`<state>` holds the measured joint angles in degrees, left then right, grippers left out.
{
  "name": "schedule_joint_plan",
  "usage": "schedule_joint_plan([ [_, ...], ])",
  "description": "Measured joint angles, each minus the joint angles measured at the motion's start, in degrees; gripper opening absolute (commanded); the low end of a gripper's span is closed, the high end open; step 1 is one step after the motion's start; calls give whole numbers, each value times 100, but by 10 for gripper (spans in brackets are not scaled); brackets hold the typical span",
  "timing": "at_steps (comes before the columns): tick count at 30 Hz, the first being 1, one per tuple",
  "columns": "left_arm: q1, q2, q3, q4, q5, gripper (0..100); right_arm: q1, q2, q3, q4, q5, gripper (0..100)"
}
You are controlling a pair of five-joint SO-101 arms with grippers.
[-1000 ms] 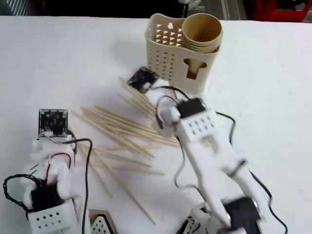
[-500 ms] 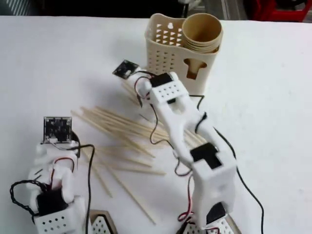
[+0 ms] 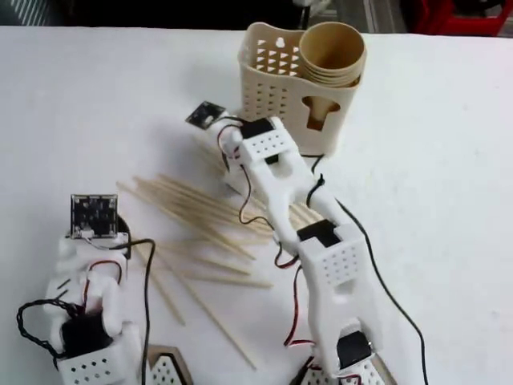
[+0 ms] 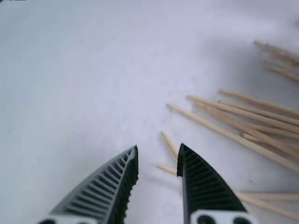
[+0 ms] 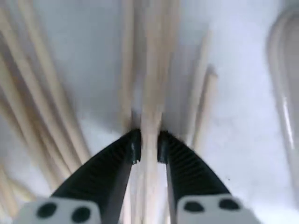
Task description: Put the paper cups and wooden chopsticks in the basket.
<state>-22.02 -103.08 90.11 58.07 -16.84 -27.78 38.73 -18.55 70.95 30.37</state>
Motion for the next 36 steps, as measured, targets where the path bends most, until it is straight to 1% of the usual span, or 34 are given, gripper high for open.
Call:
schedule_joint_plan([
  [2,0,-9,9,0,0,155,-9,18,-18,132,18,34],
  [6,0,-35,70,0,0,155,-132,53,-18,484,334,22],
  [13,0,-35,70,0,0,155,-185,53,-88,633,431,19],
  [17,0,-35,70,0,0,155,-202,88,-563,1090,440,19],
  [26,0,-35,79,0,0,155,-264,88,-2207,2426,440,19],
  [30,0,-35,105,0,0,155,-264,141,-2497,2637,448,19],
  [36,0,-35,105,0,0,155,-273,563,-2497,2637,440,22],
])
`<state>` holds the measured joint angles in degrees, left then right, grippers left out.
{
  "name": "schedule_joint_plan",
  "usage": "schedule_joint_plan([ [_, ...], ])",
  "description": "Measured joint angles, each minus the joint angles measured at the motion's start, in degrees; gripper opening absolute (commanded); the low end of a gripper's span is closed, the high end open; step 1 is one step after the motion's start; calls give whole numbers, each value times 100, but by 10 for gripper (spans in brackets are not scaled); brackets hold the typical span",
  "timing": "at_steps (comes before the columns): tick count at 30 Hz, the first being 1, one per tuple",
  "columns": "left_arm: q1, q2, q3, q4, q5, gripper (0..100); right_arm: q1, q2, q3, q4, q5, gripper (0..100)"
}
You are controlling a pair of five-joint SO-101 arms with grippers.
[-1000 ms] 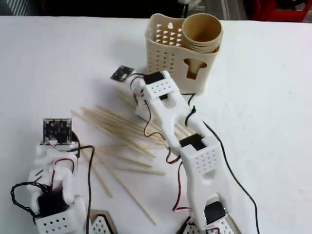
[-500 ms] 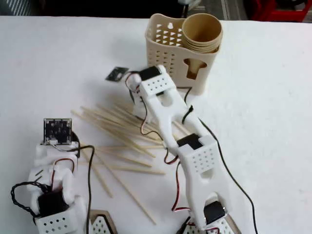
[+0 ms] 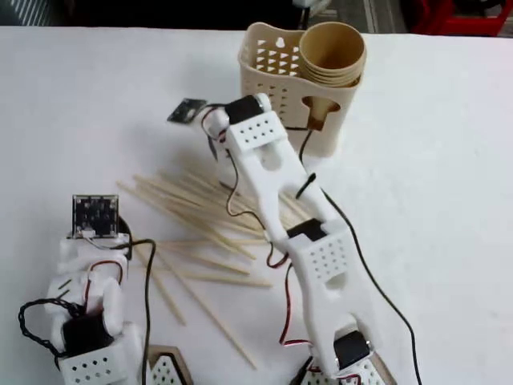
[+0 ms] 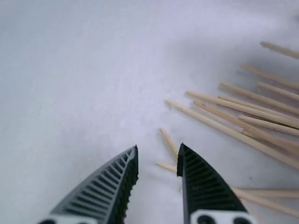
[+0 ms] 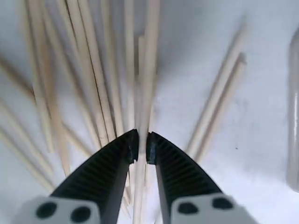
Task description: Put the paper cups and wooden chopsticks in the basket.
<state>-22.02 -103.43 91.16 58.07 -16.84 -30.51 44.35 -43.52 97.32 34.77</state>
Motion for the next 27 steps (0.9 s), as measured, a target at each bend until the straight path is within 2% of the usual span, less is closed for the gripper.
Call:
schedule_joint_plan([
  [6,0,0,0,0,0,155,-44,413,0,-237,9,149],
  [9,0,0,0,0,0,155,-44,501,0,-229,9,170],
  [20,0,0,0,0,0,155,-360,809,-18,-237,9,163],
  [25,0,0,0,0,0,155,-343,1073,-35,-404,9,13],
  [27,0,0,0,0,0,155,-316,1116,-132,-413,18,26],
])
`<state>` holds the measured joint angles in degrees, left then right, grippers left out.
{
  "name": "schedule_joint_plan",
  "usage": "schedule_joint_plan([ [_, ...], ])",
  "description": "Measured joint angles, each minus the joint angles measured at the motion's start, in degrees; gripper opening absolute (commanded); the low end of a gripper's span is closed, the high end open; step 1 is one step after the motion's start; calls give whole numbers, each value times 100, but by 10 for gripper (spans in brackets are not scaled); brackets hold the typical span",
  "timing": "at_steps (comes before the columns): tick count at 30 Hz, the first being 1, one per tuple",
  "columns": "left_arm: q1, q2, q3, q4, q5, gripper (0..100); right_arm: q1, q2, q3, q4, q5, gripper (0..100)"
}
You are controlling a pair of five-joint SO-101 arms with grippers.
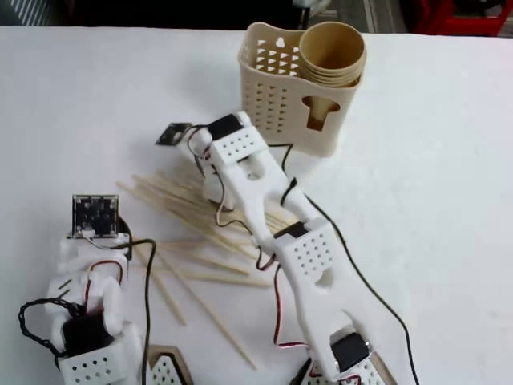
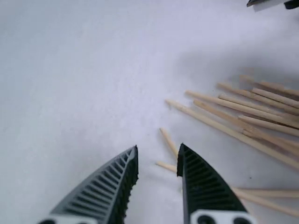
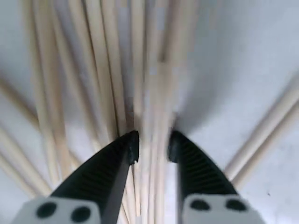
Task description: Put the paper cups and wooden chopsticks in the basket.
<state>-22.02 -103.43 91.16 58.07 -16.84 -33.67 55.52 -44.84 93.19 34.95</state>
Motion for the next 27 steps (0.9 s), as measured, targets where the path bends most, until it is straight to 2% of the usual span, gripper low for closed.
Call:
schedule_joint_plan([
  [11,0,0,0,0,0,155,53,88,-853,466,9,18],
  [27,0,0,0,0,0,155,158,-1398,-853,519,-167,18],
])
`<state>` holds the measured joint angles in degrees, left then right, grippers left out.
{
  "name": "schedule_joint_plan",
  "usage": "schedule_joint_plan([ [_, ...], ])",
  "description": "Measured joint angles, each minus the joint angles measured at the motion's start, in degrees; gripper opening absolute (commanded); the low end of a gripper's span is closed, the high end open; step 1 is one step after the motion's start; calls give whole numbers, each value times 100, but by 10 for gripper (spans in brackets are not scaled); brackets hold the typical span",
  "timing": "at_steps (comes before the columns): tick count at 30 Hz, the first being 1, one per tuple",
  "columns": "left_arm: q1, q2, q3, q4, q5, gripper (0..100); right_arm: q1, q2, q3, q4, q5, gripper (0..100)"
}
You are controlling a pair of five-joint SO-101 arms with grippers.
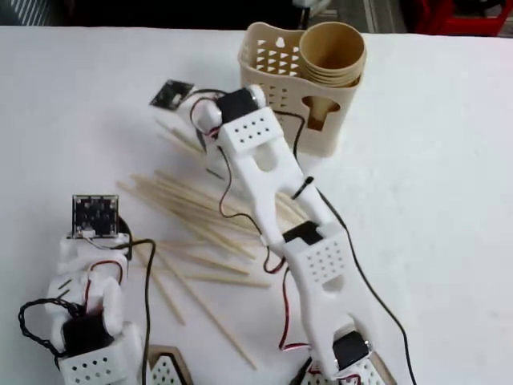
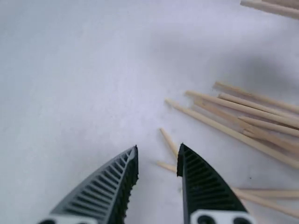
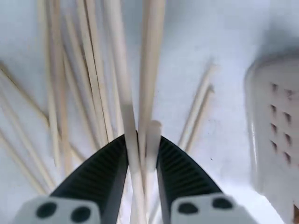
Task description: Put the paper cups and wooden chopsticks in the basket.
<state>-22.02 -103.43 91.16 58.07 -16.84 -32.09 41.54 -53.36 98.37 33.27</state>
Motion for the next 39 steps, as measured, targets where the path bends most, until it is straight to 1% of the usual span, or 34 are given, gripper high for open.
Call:
schedule_joint_plan([
  [9,0,0,0,0,0,155,0,-475,0,0,-624,18],
  [14,0,0,0,0,0,155,0,-571,-62,0,-765,18],
  [17,0,0,0,0,0,155,0,-466,-62,0,-765,18],
  [20,0,0,0,0,0,155,0,9,-62,-123,-659,18],
  [26,0,0,0,0,0,155,0,1143,-62,-738,-536,18],
  [29,0,0,0,0,0,155,9,1477,-62,-958,-536,29],
  [30,0,0,0,0,0,155,9,1547,-62,-993,-510,51],
  [33,0,0,0,0,0,155,18,1591,-62,-1002,-378,129],
  [39,0,0,0,0,-18,155,26,1591,-202,-554,-325,123],
])
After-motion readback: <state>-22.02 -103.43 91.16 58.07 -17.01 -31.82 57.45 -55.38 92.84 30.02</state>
